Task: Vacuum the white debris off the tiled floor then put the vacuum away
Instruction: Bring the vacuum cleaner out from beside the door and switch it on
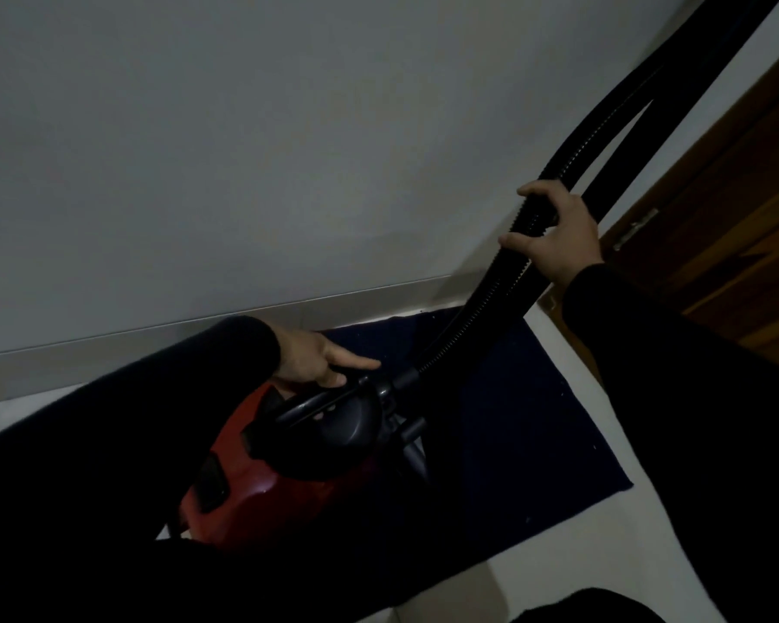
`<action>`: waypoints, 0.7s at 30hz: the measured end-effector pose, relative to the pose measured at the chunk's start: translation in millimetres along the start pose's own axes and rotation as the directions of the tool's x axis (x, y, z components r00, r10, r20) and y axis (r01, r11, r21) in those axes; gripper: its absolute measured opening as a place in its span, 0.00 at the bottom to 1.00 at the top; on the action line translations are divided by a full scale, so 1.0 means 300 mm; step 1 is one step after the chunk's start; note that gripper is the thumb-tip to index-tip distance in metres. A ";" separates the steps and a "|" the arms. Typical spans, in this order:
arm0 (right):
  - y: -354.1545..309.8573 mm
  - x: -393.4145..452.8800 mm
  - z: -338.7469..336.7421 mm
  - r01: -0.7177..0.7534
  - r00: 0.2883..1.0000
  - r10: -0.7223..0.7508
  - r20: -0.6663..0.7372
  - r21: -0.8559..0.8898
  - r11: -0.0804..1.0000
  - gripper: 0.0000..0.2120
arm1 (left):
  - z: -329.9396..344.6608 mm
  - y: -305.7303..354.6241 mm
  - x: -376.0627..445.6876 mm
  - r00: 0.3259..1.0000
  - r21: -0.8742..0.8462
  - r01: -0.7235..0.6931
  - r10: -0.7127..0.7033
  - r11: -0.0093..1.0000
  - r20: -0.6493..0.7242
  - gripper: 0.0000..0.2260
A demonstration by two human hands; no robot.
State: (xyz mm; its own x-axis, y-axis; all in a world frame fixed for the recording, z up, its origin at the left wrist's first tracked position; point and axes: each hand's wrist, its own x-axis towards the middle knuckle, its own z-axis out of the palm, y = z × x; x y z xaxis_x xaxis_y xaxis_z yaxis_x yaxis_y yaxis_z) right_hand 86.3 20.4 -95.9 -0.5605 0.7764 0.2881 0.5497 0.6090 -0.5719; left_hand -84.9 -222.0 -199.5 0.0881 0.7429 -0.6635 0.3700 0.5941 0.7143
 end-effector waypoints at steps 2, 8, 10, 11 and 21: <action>0.002 0.008 -0.016 -0.005 1.000 0.005 0.021 0.004 1.000 0.24 | 0.005 0.012 -0.003 0.999 0.095 0.002 0.002 0.996 -0.035 0.21; -0.056 0.038 -0.116 -0.030 0.992 0.031 0.121 -0.003 1.000 0.23 | 0.009 0.068 -0.103 1.000 0.354 -0.027 0.030 0.935 -0.003 0.26; -0.083 0.049 -0.167 -0.058 0.988 0.058 0.140 -0.010 0.998 0.23 | 0.014 0.126 -0.143 0.999 0.327 -0.037 0.035 0.944 0.011 0.28; -0.097 0.052 -0.191 -0.063 0.987 0.066 0.146 -0.026 0.998 0.23 | 0.017 0.152 -0.156 0.999 0.312 -0.048 0.049 0.949 0.005 0.29; -0.315 0.063 -0.534 -0.167 0.971 0.180 0.157 -0.091 0.982 0.23 | 0.015 0.405 -0.378 0.998 0.175 -0.049 0.055 0.983 -0.027 0.27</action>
State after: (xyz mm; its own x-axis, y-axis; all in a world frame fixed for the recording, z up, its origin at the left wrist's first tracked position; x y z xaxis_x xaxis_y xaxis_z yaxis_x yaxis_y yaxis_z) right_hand 123.0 3.6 86.7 -0.5424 0.8382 0.0566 0.6899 0.4829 -0.5393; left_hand -45.8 -235.4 -38.4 0.0836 0.7823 -0.6173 0.5212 0.4937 0.6962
